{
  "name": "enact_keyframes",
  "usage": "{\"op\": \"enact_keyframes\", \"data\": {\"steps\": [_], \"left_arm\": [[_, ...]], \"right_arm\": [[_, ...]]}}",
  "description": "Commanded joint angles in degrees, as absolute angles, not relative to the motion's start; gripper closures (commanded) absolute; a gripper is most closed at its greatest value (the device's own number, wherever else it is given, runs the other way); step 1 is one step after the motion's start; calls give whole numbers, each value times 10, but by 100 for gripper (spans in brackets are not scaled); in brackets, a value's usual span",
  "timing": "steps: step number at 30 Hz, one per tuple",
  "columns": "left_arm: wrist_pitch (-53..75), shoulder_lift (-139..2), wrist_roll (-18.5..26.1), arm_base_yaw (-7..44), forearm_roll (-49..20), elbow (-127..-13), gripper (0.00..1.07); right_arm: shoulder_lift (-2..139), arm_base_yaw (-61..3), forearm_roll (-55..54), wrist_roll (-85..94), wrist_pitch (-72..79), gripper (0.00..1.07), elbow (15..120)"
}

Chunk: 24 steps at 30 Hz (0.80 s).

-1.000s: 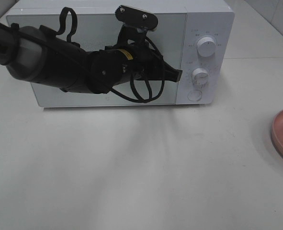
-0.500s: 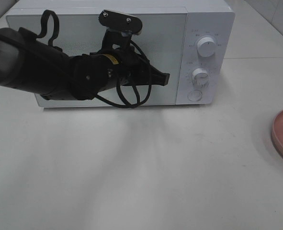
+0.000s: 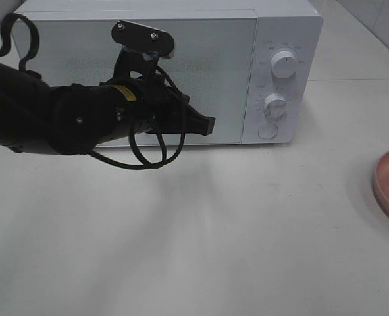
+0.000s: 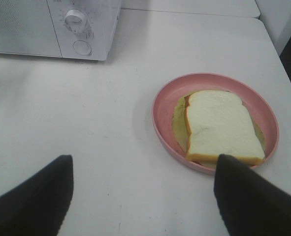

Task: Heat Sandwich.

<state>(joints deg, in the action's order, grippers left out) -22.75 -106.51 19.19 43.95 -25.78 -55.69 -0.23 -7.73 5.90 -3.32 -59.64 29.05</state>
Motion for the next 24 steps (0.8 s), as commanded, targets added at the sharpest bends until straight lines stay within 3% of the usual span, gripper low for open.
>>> {"op": "enact_keyframes", "data": {"steps": [1, 8, 11, 12, 13, 15, 16, 24], "left_arm": [[-226, -1034, 190, 442, -263, -529, 106], [-166, -984, 190, 442, -266, -493, 102], [-120, -957, 190, 442, -266, -481, 67], [-107, -950, 188, 442, -268, -476, 34], [-107, -950, 188, 442, -268, -476, 34], [-102, -950, 188, 442, -273, -475, 7], [-96, -950, 190, 442, -270, -475, 3], [6, -950, 191, 442, -214, -475, 5]], "right_arm": [[-18, -76, 60, -32, -594, 31, 290], [-18, -76, 60, -32, -594, 31, 290], [-18, -76, 60, -32, -594, 31, 290], [-18, -76, 60, -32, -594, 31, 290], [-18, -76, 60, -32, -594, 31, 290], [-18, -76, 60, -32, -594, 31, 290], [-18, -76, 60, -32, -594, 31, 290], [-18, -76, 60, -32, -594, 31, 290]]}}
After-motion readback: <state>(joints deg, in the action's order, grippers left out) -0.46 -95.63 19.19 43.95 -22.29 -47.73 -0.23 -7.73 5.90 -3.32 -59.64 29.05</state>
